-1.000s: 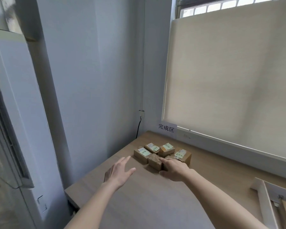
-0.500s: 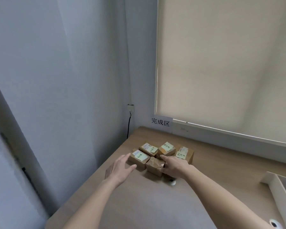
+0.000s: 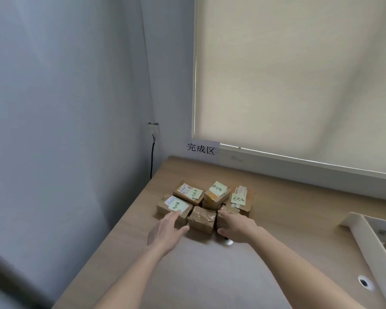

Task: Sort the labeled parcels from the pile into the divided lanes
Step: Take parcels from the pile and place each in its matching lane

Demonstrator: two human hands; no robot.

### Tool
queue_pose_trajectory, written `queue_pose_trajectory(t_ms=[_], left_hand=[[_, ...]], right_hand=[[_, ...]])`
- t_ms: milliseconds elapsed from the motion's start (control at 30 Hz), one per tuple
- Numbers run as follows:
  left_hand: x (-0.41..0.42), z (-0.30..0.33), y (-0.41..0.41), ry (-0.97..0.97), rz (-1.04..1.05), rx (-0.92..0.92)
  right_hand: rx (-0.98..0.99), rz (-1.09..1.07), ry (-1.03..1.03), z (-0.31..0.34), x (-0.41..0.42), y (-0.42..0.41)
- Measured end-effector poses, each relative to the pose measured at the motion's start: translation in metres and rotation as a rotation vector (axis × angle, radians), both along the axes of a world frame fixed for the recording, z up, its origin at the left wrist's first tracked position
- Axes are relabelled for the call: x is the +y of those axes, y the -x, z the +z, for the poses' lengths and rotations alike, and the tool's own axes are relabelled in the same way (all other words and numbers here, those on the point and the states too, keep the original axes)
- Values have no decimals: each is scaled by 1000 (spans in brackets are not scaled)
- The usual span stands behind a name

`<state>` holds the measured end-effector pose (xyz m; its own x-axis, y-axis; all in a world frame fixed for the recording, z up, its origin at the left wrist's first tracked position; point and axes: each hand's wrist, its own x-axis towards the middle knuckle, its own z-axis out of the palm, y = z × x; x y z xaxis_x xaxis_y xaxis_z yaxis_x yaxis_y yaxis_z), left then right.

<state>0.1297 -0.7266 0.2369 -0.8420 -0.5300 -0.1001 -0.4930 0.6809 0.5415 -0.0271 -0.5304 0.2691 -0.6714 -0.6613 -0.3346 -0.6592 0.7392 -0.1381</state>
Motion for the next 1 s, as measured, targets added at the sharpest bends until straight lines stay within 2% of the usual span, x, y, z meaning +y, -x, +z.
queue_pose_trajectory(t_ms=[400,1000], left_hand=[[-74,-104,71,-125,-212,-150],[-107,-209,185,-298,-226,-136]], right_hand=[[-135,-177,-1,-99,-59,45],[-302,-417,93,-212,-112,113]])
